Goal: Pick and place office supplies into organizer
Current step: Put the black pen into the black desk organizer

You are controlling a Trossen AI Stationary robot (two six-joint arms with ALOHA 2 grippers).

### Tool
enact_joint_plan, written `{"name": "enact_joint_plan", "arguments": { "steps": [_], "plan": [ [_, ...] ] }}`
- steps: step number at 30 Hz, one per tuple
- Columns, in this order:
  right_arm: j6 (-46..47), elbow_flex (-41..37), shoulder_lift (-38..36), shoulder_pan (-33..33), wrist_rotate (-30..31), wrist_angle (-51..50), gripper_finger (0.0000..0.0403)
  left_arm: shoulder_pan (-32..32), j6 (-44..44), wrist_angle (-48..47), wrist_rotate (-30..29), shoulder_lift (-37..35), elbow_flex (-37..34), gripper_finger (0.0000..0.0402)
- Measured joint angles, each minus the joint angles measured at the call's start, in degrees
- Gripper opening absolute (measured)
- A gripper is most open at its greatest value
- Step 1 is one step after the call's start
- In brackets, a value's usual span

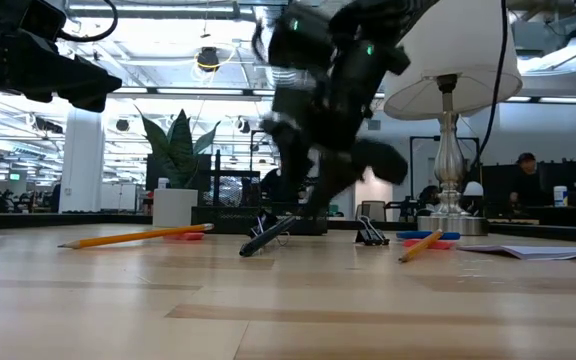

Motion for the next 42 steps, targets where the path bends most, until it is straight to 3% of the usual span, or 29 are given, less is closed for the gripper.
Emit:
{"name": "enact_joint_plan", "arguments": {
  "steps": [7, 42],
  "plan": [
    [-1.7, 0.0, 2.7, 1.2, 7.8, 1.4, 0.0175, 0.0, -0.4, -0.1, 0.1, 0.0, 0.0, 0.0144],
    [-6.1, -0.1, 2.7, 2.9, 7.6, 2.9, 0.0168, 0.0, -0.4, 0.0, 0.1, 0.0, 0.0, 0.0144]
  ]
}}
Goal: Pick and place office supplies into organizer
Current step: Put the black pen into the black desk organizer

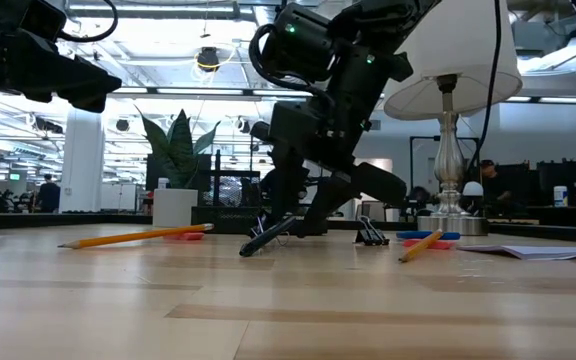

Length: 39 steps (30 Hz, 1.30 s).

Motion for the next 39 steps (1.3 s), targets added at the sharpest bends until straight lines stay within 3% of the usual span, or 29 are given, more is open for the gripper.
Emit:
{"name": "enact_joint_plan", "arguments": {
  "steps": [24, 39],
  "plan": [
    [-1.6, 0.0, 0.0, 0.5, -0.5, 1.3, 0.016, 0.0, -0.5, 0.0, 0.0, 0.0, 0.0, 0.0144],
    [-1.5, 0.0, 0.0, 0.9, -0.7, 1.3, 0.0064, 0.0, -0.7, 0.0, 0.0, 0.0, 0.0, 0.0144]
  ]
}}
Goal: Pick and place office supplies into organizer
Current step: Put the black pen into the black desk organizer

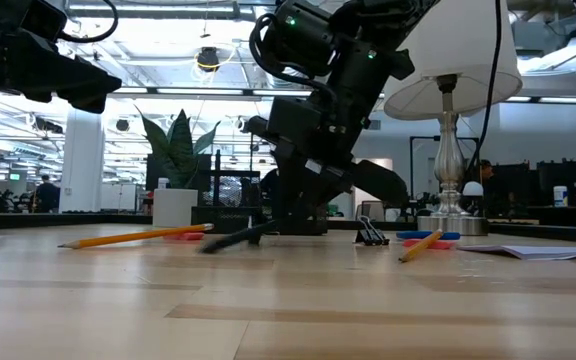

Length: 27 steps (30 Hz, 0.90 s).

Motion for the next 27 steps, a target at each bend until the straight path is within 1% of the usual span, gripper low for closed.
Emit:
{"name": "enact_joint_plan", "arguments": {
  "steps": [5, 6, 16, 27],
  "plan": [
    [0.0, 0.0, 0.0, -0.1, -0.7, 0.0, 0.0026, 0.0, 0.0, 0.0, 0.0, 0.0, 0.0, 0.0144],
    [0.0, 0.0, 0.0, -0.1, -0.8, 0.0, 0.0023, 0.0, 0.0, 0.0, 0.0, 0.0, 0.0, 0.0144],
    [0.0, 0.0, 0.0, 0.0, -0.7, 0.0, 0.0023, 0.0, 0.0, 0.0, 0.0, 0.0, 0.0, 0.0144],
    [0.0, 0.0, 0.0, 0.8, 3.7, -1.1, 0.0023, 0.0, 0.0, 0.0, 0.0, 0.0, 0.0, 0.0144]
  ]
}}
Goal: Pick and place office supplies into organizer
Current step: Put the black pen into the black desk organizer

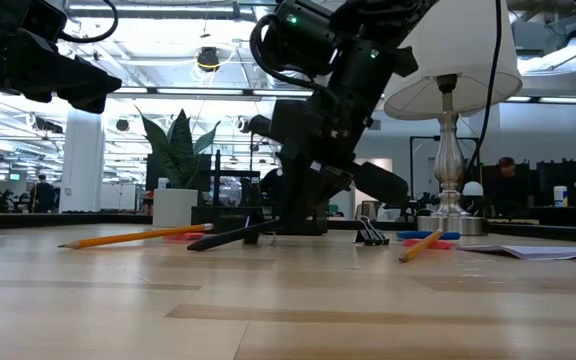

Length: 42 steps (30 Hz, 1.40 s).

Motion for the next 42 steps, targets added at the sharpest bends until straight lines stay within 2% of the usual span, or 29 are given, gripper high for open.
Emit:
{"name": "enact_joint_plan", "arguments": {
  "steps": [19, 31, 38, 42],
  "plan": [
    [2.7, 9.3, 0.0, 2.7, 3.2, -17.7, 0.0023, 0.0, -0.4, -0.2, 0.0, 0.0, 0.0, 0.0144],
    [3.5, 17.0, 0.0, 2.4, 15.2, -28.2, 0.0023, 0.0, -0.7, -0.2, 0.0, 0.0, 0.0, 0.0144],
    [2.3, 21.0, 0.0, -1.2, 17.0, -32.1, 0.0023, 0.0, -0.7, -0.2, 0.0, 0.0, 0.0, 0.0144],
    [-0.4, 22.8, 0.0, -3.4, 20.3, -33.1, 0.0023, 0.0, -0.7, -0.2, 0.0, 0.0, 0.0, 0.0144]
  ]
}}
